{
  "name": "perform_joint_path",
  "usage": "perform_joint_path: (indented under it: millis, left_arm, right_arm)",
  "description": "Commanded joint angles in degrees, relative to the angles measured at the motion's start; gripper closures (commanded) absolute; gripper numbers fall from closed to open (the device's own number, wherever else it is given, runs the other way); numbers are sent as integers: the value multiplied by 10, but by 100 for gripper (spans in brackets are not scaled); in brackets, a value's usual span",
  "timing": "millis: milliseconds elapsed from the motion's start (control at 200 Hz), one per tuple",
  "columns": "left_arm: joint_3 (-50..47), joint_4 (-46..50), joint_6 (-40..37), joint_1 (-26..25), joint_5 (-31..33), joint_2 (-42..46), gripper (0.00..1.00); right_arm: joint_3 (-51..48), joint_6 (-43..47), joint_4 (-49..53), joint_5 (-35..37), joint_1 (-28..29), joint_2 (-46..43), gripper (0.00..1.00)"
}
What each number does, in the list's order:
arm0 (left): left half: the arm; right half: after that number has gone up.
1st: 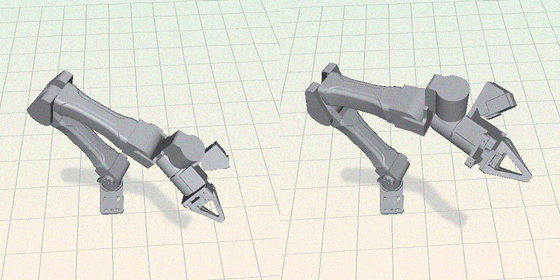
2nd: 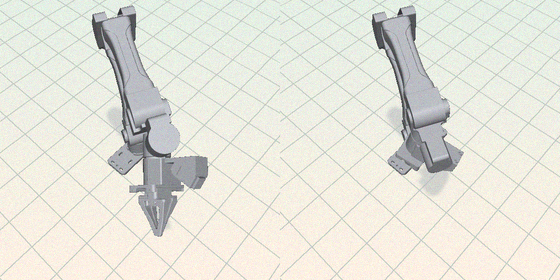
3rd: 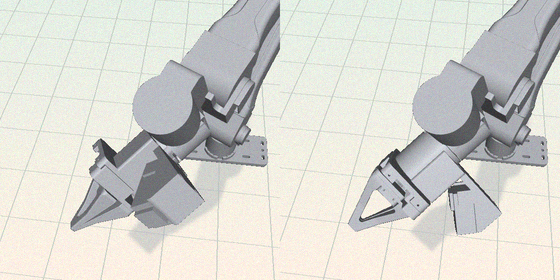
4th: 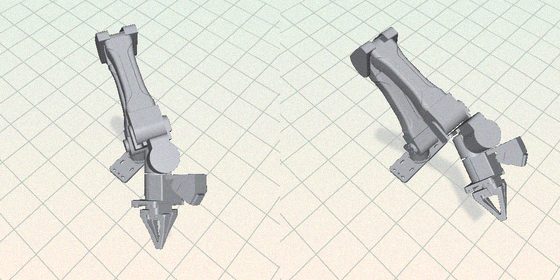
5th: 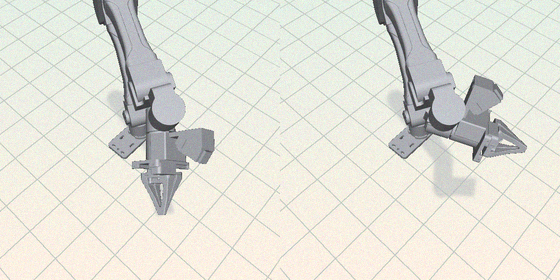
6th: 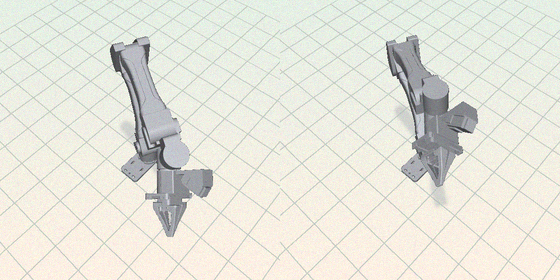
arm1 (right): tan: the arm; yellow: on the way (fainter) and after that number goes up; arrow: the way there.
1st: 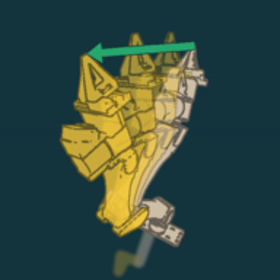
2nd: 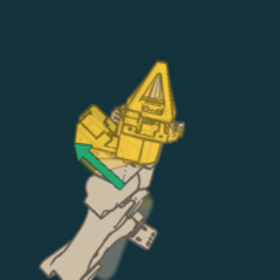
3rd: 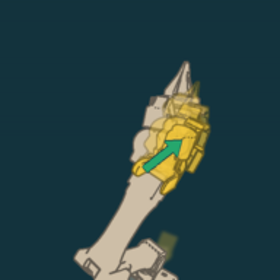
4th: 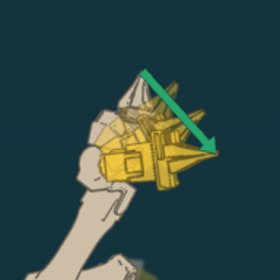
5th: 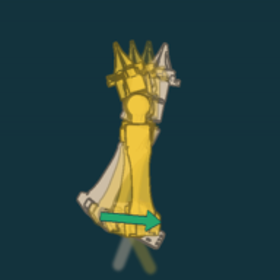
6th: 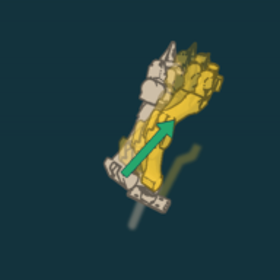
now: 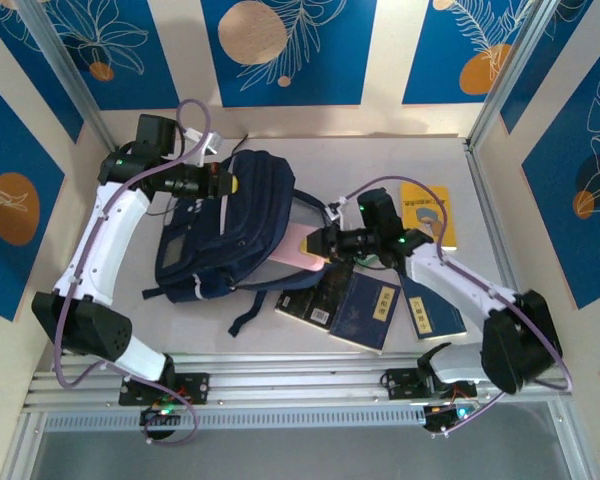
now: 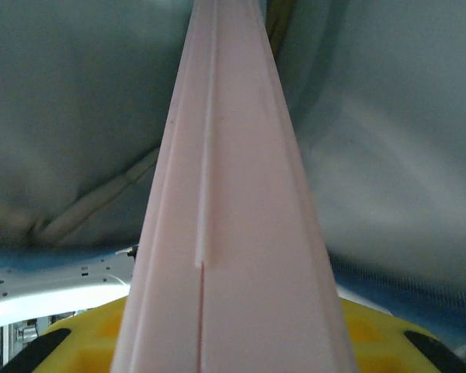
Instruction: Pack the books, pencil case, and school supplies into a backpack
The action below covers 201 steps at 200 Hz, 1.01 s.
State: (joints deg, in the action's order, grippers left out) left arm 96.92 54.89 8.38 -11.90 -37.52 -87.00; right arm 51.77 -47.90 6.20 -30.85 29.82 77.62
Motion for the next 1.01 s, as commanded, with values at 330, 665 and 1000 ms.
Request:
perform_joint_path:
  millis: [330, 665, 1000]
  left_arm:
    - [-14, -114, 1, 1, -105, 50, 100]
    - [-36, -144, 7, 3, -121, 32, 100]
    - [-78, -178, 38, 44, -94, 50, 100]
  right_arm:
    - [321, -39, 36, 67, 78, 341, 74]
    - [523, -124, 7, 105, 117, 527, 23]
    - [473, -1, 82, 157, 112, 417, 1]
